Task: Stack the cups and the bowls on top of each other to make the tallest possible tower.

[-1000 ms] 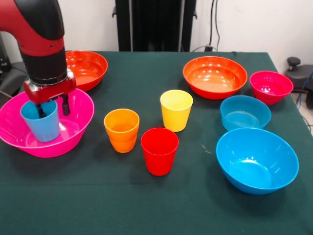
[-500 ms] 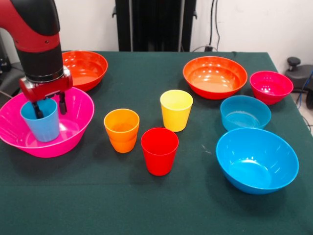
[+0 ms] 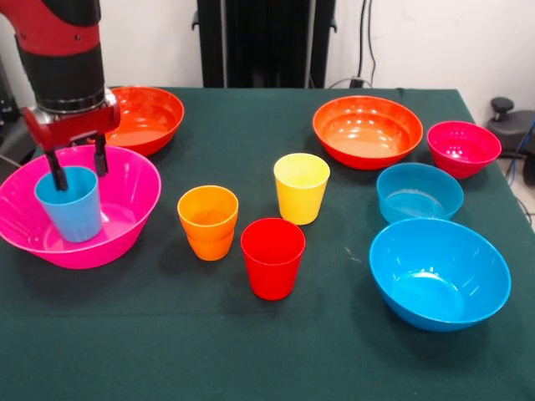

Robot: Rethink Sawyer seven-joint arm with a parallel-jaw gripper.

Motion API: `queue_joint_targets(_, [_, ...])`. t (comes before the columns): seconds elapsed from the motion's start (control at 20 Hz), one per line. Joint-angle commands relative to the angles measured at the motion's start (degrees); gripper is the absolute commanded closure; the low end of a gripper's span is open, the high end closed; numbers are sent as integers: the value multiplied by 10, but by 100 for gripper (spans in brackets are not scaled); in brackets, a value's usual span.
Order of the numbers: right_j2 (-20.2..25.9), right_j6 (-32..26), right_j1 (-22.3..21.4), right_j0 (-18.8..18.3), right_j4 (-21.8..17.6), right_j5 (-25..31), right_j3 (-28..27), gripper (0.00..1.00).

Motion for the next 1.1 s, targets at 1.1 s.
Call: queue_joint_targets(1.1, [115, -153, -134, -114, 72, -5, 230, 0])
